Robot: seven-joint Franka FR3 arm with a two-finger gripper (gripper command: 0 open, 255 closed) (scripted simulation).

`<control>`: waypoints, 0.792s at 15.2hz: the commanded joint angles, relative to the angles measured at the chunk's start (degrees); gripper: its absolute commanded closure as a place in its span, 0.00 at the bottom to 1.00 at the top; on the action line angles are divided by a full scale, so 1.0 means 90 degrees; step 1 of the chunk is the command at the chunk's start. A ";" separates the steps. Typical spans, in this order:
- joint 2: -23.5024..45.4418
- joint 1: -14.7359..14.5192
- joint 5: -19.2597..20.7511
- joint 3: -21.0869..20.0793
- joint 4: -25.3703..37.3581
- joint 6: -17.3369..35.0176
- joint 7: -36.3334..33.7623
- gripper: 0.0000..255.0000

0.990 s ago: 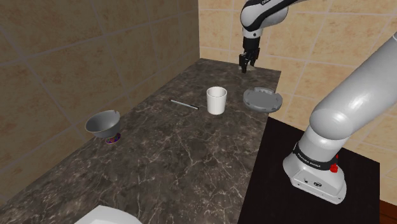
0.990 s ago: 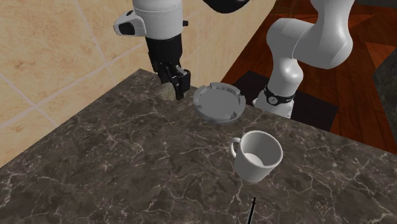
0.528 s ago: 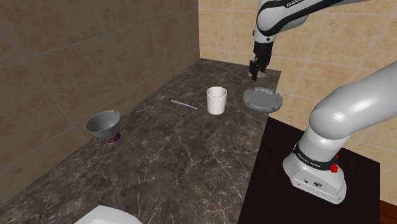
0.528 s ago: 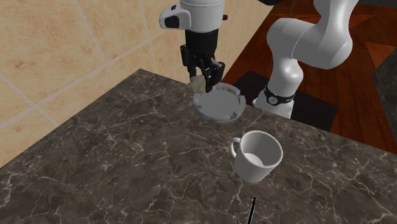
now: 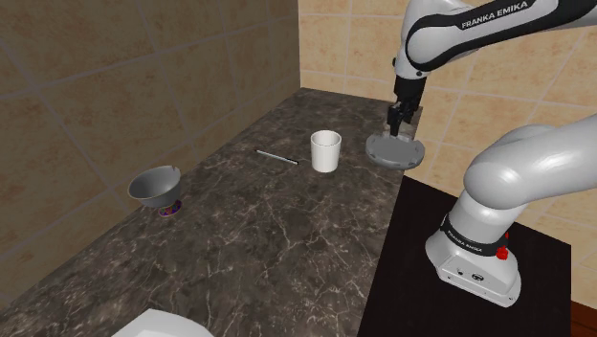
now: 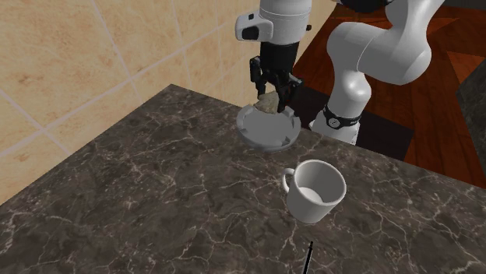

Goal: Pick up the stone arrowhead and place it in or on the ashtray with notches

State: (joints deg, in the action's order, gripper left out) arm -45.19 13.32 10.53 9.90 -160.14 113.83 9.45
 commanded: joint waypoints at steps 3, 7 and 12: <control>0.0096 0.0023 0.0054 0.0037 -0.0293 0.0389 -0.0029 1.00; 0.0295 0.0044 0.0113 0.0087 -0.0538 0.0832 -0.0053 1.00; 0.0424 0.0055 0.0147 0.0114 -0.0660 0.1082 -0.0066 1.00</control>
State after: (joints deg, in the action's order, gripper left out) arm -41.39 13.79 11.82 10.90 -165.98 123.43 8.85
